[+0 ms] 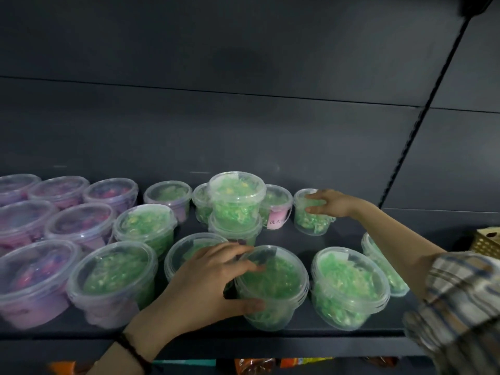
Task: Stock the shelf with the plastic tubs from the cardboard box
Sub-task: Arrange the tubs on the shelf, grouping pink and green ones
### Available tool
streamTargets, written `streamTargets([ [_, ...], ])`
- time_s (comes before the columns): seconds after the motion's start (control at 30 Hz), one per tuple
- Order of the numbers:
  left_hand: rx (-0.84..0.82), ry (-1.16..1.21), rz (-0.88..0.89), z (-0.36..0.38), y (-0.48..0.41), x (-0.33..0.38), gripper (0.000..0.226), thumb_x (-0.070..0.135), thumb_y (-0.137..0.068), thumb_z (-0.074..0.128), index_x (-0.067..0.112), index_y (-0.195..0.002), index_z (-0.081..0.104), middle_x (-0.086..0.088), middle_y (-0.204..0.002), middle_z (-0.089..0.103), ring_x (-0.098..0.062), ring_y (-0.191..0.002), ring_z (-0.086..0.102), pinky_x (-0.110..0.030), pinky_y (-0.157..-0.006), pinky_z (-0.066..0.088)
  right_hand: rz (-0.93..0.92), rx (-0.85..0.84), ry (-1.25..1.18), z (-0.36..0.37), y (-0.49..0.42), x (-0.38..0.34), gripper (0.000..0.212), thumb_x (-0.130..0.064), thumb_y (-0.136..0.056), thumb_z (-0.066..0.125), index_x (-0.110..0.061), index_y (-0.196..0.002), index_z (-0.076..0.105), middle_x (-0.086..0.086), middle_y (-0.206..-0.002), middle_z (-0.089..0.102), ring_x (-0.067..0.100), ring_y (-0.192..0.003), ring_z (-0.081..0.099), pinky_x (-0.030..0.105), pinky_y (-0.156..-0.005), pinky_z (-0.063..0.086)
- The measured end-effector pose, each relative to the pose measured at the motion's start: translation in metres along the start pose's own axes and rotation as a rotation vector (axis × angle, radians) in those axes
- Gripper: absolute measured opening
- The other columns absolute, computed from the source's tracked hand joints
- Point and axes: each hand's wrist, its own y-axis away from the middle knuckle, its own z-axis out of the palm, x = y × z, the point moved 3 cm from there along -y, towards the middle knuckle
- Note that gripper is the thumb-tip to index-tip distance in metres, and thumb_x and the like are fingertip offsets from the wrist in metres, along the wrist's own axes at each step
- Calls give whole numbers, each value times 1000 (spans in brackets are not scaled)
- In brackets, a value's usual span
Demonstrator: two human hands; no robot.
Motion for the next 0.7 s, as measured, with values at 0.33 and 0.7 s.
streamTargets([
  [0.33,-39,-54,-53,-1,0,-1,72,92,-70,28,54,-130,44,28,-150,23,4,-137,21,-23,-106,15,-117,61,-111,12,5,-21,62,-47,-93,56,-25,-147,37,2,-157,25,20,-145,21,37,-118,19],
  [0.7,11,-234,-23,14,-22,30,71,69,-88,21,27,-142,40,15,-146,38,-8,-135,27,-29,-110,17,42,116,-61,-17,117,56,43,-52,-88,59,-25,-123,62,-5,-131,56,15,-123,48,26,-96,34],
])
